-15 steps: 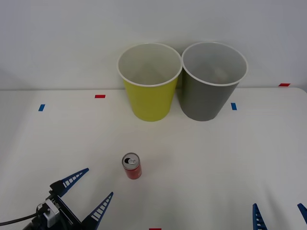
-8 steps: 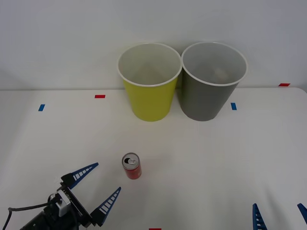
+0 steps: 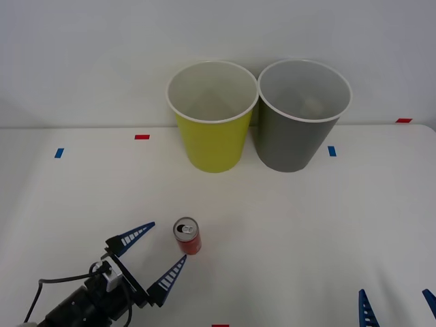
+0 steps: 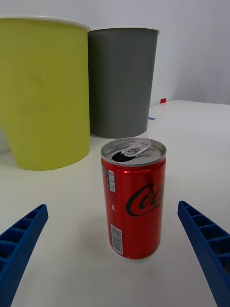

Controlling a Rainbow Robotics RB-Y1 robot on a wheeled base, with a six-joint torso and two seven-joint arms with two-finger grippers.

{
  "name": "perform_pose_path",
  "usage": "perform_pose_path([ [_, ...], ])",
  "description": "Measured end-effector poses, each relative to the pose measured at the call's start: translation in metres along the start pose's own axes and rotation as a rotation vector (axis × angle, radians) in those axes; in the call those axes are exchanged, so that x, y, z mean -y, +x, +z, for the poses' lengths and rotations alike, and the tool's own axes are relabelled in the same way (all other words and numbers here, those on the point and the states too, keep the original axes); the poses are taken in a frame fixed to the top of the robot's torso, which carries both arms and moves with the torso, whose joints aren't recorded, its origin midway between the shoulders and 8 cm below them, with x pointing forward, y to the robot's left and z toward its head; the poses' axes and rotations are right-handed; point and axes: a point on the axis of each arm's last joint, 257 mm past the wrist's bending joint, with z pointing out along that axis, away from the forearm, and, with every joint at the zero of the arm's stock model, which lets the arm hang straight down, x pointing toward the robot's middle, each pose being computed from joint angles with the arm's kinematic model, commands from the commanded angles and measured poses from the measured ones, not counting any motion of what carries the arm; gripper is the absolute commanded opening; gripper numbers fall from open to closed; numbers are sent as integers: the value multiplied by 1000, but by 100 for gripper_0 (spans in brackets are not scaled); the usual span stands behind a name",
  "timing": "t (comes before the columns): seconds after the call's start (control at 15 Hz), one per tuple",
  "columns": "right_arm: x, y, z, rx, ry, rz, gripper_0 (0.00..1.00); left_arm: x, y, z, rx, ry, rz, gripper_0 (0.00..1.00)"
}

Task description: Put cans in the gray bin and PET bottles in the light green bin.

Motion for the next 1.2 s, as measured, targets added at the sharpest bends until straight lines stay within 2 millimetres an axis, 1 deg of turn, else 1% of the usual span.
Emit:
perform_pose_path([
  [0.2,0,0,0,0,0,0,100,2,1,12,-6,4,-4,93],
  [0.47,0,0,0,0,0,0,100,5,-5,36,5,4,-22,93],
  [0.6,0,0,0,0,0,0,100,9,-7,45,10,3,-35,93],
  [1.2,0,0,0,0,0,0,100,18,-10,56,18,12,-44,93],
])
